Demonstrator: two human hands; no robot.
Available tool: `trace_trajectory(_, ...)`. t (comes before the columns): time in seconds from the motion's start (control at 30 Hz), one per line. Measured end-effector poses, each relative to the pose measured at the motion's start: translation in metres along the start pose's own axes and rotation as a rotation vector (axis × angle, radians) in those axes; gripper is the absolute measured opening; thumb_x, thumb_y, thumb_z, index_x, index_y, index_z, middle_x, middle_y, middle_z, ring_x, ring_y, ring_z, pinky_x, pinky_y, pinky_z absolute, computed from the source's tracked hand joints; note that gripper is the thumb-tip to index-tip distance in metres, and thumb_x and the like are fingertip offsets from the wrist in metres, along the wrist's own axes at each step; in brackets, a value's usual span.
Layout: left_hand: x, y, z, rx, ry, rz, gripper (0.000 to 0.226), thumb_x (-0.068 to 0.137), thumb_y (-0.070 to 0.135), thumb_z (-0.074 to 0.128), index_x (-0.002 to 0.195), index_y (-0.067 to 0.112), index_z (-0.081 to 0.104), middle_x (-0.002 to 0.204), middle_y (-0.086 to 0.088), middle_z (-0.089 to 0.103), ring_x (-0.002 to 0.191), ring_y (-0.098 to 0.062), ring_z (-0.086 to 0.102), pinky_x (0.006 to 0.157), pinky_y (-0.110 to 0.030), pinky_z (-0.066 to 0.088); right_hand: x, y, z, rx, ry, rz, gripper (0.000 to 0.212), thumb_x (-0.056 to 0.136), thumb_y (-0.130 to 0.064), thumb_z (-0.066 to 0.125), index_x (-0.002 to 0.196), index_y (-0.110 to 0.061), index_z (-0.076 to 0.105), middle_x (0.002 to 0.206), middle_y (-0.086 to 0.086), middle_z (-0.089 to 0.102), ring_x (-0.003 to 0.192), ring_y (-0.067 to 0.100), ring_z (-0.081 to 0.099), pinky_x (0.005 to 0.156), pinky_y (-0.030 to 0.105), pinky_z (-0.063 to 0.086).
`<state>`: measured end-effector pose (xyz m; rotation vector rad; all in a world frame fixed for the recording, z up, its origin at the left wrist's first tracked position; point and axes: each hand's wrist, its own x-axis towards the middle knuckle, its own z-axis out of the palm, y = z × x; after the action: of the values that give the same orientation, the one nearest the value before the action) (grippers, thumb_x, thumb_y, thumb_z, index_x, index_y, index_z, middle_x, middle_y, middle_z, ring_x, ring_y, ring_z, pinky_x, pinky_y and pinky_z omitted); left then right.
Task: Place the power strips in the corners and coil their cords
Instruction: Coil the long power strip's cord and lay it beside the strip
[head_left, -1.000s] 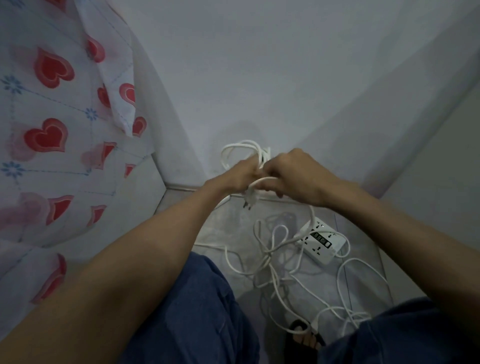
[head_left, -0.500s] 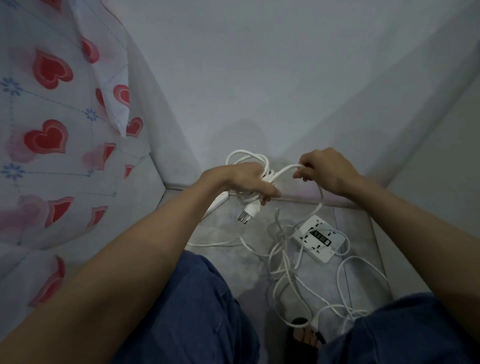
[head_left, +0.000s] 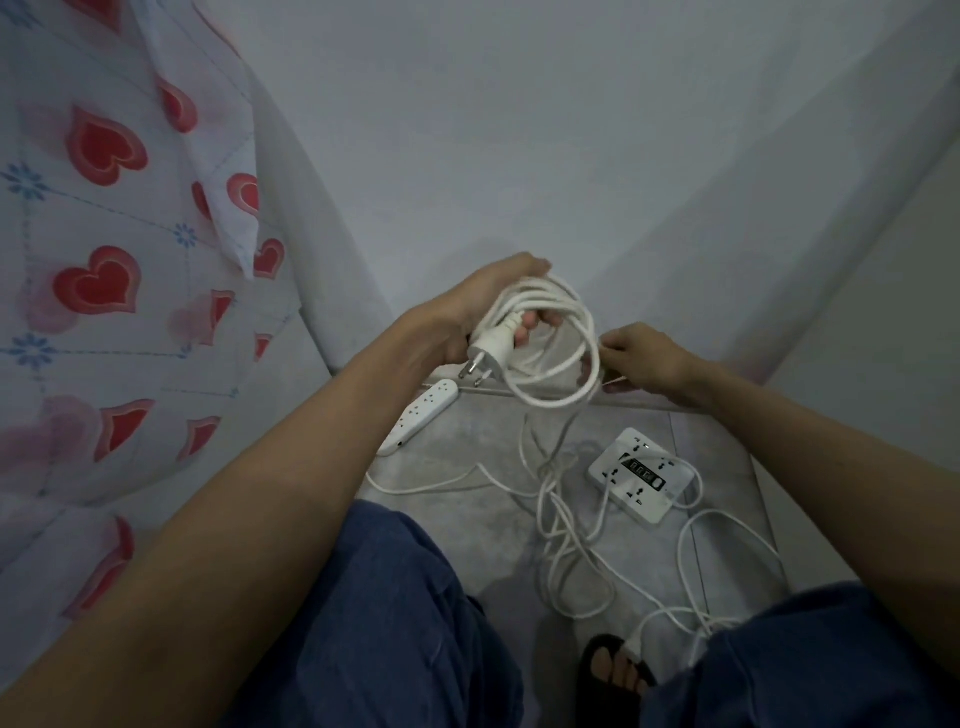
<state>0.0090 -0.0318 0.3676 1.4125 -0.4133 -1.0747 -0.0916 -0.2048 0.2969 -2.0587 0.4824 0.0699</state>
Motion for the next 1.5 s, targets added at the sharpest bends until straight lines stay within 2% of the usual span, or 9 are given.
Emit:
trace_trajectory(0.13,0.01,0.005,-0.021,-0.377,0.092,0.016,0.049,0.095,0.035,0.041,0.078,-0.005,0.062,0.047,-0.003,0.053,0.029,-0.008,0.048,0.032,-0.013,0.039,-0.001,-0.002,0.013,0.293,-0.329,0.141,0.021,0.1,-0.023,0.048,0.09,-0.009,0.061,0.096,0.01,0.073,0.091,0.018,0.066,0.091,0.032,0.05)
trace_trajectory(0.23,0.008,0.007,-0.029,-0.691,0.171,0.113,0.035,0.096,0.031,0.04,0.083,0.001,0.053,0.065,-0.005,0.052,0.031,-0.011,0.051,0.035,-0.014,0.043,-0.001,-0.005,0.021,0.265,-0.363,0.082,0.026,0.101,-0.029,0.045,0.082,-0.013,0.056,0.092,0.012,0.072,0.083,0.016,0.059,0.082,0.027,0.046)
trace_trajectory(0.43,0.014,0.001,-0.058,-0.827,0.411,0.283,0.037,0.096,0.037,0.036,0.072,0.012,0.051,0.061,-0.005,0.055,0.055,-0.019,0.054,0.075,-0.031,0.049,-0.005,0.0,0.035,-0.132,-0.433,-0.051,0.017,0.098,-0.017,0.051,0.086,-0.012,0.062,0.085,0.009,0.068,0.079,0.016,0.06,0.078,0.034,0.042)
trace_trajectory(0.67,0.03,-0.019,-0.085,-0.985,0.673,0.376,0.049,0.098,0.045,0.036,0.063,0.012,0.044,0.051,-0.004,0.052,0.05,-0.02,0.054,0.056,-0.024,0.053,-0.021,-0.035,0.038,-0.639,-0.423,-0.277,0.017,0.097,-0.024,0.05,0.09,-0.015,0.062,0.075,0.001,0.073,0.072,0.014,0.069,0.075,0.027,0.052)
trace_trajectory(0.83,0.036,-0.029,-0.058,-0.613,0.728,0.35,0.052,0.098,0.051,0.044,0.063,0.013,0.046,0.041,0.001,0.053,0.035,-0.013,0.054,0.045,-0.022,0.049,-0.037,-0.058,0.05,-0.825,-0.257,-0.44,0.029,0.102,-0.03,0.037,0.096,-0.012,0.058,0.088,0.013,0.064,0.06,0.023,0.058,0.062,0.033,0.05)
trace_trajectory(0.97,0.039,-0.048,-0.047,0.219,0.627,0.351,0.036,0.092,0.05,0.056,0.087,0.015,0.058,0.062,-0.001,0.065,0.056,-0.017,0.063,0.059,-0.029,0.052,-0.039,-0.067,0.052,-0.932,-0.064,-0.561,0.03,0.101,-0.04,0.037,0.097,-0.017,0.055,0.099,0.014,0.064,0.09,0.036,0.061,0.064,0.036,0.041)
trace_trajectory(1.1,0.031,-0.057,-0.048,0.907,0.351,0.284,0.057,0.097,0.059,0.034,0.081,0.011,0.062,0.07,0.0,0.065,0.069,-0.015,0.063,0.07,-0.028,0.047,-0.036,-0.066,0.042,-0.956,0.064,-0.532,0.039,0.098,-0.048,0.042,0.097,-0.013,0.06,0.101,0.016,0.065,0.096,0.036,0.061,0.065,0.033,0.034)
trace_trajectory(1.3,0.017,-0.046,-0.041,1.07,0.107,0.098,0.09,0.072,0.091,0.023,0.067,0.014,0.069,0.065,0.001,0.07,0.066,-0.013,0.067,0.074,-0.03,0.049,-0.01,-0.042,0.029,-0.699,0.075,-0.314,0.035,0.079,-0.041,0.074,0.072,-0.021,0.047,0.082,0.01,0.06,0.084,0.034,0.06,0.065,0.034,0.043)
trace_trajectory(1.5,-0.002,-0.028,-0.044,0.91,0.084,0.152,0.034,0.071,0.035,0.082,0.071,0.005,0.066,0.059,-0.005,0.063,0.053,-0.014,0.058,0.051,-0.019,0.045,0.0,-0.01,0.019,-0.583,-0.061,-0.132,0.027,0.08,-0.026,0.077,0.079,-0.004,0.061,0.076,0.01,0.068,0.065,0.026,0.067,0.066,0.041,0.058)
